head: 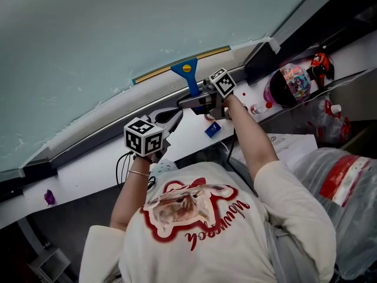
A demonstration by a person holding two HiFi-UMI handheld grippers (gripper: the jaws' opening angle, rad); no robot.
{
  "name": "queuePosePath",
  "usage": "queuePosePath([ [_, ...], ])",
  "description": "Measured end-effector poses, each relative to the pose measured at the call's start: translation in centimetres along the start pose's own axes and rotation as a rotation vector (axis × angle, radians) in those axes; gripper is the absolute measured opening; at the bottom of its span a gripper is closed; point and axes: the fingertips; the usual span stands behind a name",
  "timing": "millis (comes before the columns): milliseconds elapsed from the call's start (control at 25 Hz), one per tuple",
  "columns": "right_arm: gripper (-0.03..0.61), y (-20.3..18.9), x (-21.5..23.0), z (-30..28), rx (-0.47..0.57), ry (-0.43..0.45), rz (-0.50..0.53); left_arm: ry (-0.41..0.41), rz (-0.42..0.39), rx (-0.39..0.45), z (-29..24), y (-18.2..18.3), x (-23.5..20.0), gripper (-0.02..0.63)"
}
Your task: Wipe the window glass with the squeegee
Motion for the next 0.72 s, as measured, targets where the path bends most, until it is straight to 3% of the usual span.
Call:
queuePosePath([
  [720,0.057,-0.61,0.99,0.25,-0.007,-0.022,-0.014,0.018,0.038,-0.001,-0.53,-0.89,-0.62,0.005],
])
Point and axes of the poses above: the fingertips, and each gripper's own axes: z backward along the fingers, x to its right, y out of its top, and after that the axes turned 7 degrees about -y, right-handed
